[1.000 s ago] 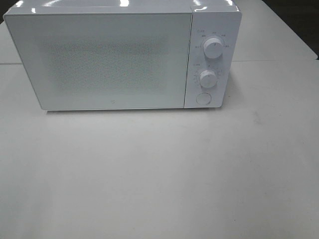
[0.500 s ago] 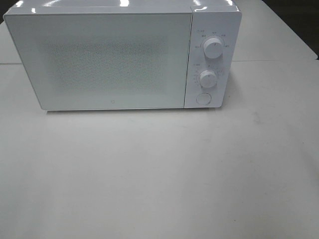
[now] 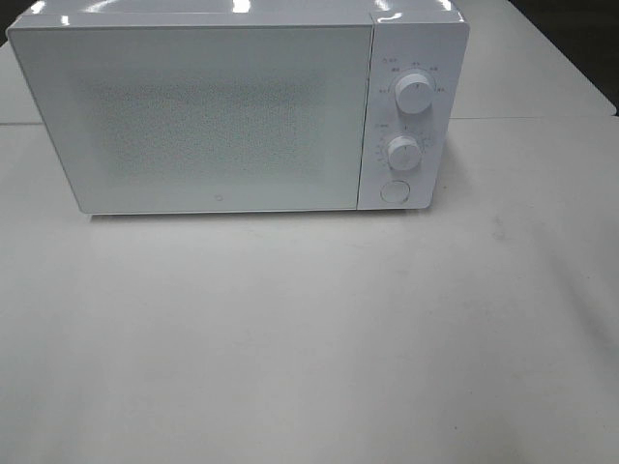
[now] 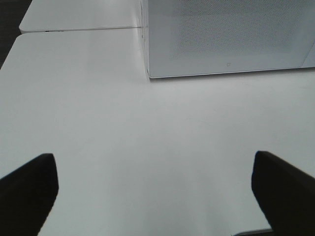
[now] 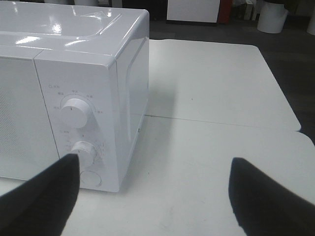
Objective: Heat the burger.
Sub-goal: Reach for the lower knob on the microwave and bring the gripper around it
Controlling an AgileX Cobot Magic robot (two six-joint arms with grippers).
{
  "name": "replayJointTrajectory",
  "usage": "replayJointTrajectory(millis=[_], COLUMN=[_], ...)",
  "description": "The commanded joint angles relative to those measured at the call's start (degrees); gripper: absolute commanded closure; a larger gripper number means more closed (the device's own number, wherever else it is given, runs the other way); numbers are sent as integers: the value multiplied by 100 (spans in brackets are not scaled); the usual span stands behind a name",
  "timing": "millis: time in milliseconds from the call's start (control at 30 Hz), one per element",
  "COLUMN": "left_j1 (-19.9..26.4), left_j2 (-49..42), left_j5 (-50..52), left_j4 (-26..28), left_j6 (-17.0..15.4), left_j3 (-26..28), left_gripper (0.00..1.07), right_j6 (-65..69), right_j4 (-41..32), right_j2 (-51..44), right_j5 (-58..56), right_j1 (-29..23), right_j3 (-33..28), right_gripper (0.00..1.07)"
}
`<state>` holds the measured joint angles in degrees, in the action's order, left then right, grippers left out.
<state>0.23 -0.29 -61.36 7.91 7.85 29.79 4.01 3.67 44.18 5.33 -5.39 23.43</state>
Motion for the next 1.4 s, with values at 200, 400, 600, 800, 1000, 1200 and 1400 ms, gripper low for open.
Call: replayJointTrajectory(millis=[200, 400, 600, 800, 1000, 1200, 1400], left_j1=[23, 23, 23, 23, 23, 23, 23], left_j2=[-132, -132, -132, -132, -132, -132, -132], left_j5=[-6, -6, -6, -6, -6, -6, -6], left_j4=[0, 0, 0, 0, 0, 0, 0], left_j6=[-34, -34, -34, -34, -34, -34, -34], left_j3=[-6, -6, -6, -6, -6, -6, -6], left_gripper=[6, 6, 6, 6, 6, 6, 6], right_j6=[-11, -120, -825, -1473, -2280, -2853, -2876], right_j4=[-6, -160, -1318, -2040, -2979, -4377, -5460], right_j2=[785, 1283, 1839, 2126, 2406, 2945, 3610], right_j5=[1776, 2504, 3203, 3787, 4280, 5323, 5999], right_j1=[17, 17, -11, -567, -1438, -2630, -3438], right_j3=[-493, -785, -1031, -1215, -1324, -1318, -1146], right_gripper=[32, 32, 32, 32, 32, 32, 32])
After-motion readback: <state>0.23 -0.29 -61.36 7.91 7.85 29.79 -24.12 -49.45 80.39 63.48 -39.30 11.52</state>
